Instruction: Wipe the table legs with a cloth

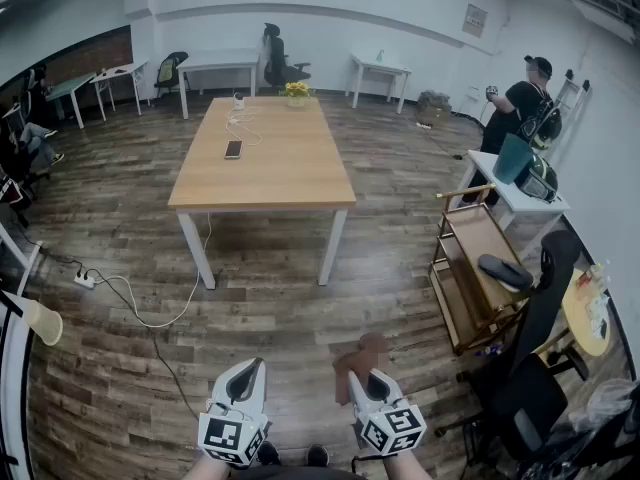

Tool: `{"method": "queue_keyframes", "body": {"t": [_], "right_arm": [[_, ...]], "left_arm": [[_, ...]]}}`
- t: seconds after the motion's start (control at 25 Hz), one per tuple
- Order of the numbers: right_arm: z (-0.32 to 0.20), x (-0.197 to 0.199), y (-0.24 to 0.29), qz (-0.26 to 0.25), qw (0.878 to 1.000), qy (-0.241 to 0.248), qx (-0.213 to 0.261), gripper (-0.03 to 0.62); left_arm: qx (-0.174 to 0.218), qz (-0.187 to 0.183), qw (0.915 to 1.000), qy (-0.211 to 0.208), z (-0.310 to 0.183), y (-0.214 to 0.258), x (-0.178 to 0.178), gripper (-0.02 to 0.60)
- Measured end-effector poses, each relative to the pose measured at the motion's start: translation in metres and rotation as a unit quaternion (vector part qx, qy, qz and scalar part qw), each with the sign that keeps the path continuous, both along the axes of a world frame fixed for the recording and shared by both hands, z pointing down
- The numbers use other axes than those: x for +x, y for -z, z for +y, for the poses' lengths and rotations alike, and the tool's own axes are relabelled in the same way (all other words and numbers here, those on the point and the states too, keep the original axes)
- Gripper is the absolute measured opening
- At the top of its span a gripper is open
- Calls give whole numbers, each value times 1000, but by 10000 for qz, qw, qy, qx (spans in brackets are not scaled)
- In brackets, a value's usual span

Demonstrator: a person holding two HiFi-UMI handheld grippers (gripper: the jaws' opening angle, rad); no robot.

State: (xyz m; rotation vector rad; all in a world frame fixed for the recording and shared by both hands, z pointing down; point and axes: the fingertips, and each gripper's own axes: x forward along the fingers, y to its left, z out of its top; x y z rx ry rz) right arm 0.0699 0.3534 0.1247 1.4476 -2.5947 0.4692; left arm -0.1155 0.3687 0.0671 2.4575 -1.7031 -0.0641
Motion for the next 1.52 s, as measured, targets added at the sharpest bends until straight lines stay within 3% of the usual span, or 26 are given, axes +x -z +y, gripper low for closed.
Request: {"method": "queue_keyframes", "body": {"t": [0.64, 1.0, 1.2, 1.52], "right_arm": [[7, -44, -8, 372, 9981, 486, 18, 57], [0, -50, -25, 473, 9981, 196, -332, 58], [-2, -58, -30, 530, 9975, 171, -425, 60], [-55, -47, -54, 517, 9963, 250, -636, 60]], "left_arm": [[-146, 126, 9997, 174, 0, -11, -34, 18], [-187, 271, 9994, 143, -3, -18, -55, 18], [-87, 100, 9998, 162, -13, -15, -71, 18], [-148, -20, 9996, 260, -60, -26, -60, 19]]}}
